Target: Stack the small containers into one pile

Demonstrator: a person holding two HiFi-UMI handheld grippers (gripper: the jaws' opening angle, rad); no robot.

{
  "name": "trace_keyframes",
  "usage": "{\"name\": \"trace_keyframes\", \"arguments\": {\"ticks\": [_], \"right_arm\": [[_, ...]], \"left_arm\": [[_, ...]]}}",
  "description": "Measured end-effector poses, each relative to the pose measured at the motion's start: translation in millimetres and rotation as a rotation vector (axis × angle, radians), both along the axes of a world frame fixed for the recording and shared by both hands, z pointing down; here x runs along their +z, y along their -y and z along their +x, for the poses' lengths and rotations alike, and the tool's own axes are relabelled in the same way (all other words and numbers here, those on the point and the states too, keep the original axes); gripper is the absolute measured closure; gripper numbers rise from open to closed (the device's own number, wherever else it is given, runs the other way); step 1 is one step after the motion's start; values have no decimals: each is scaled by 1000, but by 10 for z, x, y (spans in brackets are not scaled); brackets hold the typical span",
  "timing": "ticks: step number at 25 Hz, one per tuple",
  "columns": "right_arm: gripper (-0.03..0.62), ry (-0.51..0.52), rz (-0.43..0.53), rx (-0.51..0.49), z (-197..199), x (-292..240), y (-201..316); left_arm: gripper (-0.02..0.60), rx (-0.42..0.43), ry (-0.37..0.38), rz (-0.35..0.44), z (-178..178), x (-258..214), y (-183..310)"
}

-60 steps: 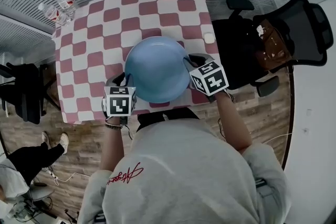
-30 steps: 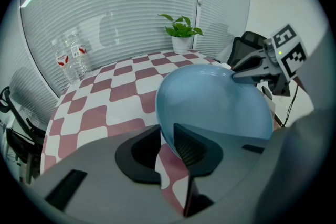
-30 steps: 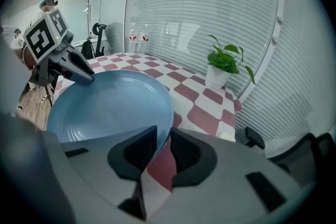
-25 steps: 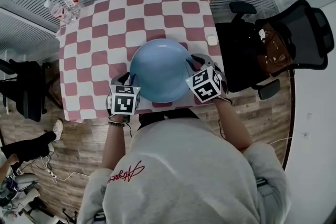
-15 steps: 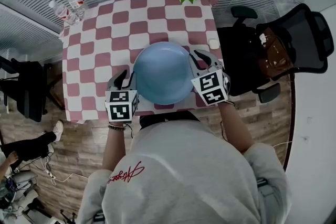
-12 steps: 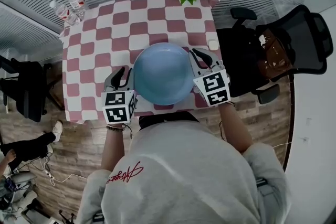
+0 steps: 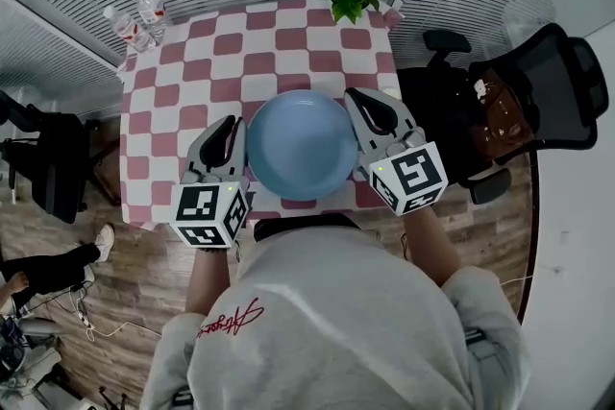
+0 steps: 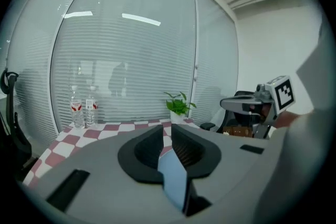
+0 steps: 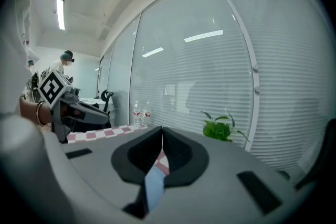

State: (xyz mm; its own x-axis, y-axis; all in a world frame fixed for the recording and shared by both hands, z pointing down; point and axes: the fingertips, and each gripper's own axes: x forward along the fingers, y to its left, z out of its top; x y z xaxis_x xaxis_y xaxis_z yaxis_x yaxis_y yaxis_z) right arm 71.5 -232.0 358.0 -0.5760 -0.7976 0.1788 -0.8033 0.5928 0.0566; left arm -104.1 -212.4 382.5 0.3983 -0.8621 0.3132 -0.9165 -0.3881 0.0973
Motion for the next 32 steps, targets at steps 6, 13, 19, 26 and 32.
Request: {"name": "trace_keyframes", "arguments": {"ticks": [6, 13, 19, 26, 32], "right_arm": [[582, 106, 65, -87, -100, -350, -97], [583, 158, 99, -181, -176, -517, -251], [583, 189, 113, -228, -154, -622, -322], [583, 212, 114, -282, -284, -659, -419], [583, 209, 130, -295, -433, -734, -643]], "left_arm": [[540, -5, -34, 92, 104, -346, -100], [546, -35, -28, 171, 214, -600, -212], [546, -50, -30, 161, 339, -555, -292], [546, -46, -21, 177, 411, -608, -438], [546, -39, -13, 216, 285, -769, -648]]}}
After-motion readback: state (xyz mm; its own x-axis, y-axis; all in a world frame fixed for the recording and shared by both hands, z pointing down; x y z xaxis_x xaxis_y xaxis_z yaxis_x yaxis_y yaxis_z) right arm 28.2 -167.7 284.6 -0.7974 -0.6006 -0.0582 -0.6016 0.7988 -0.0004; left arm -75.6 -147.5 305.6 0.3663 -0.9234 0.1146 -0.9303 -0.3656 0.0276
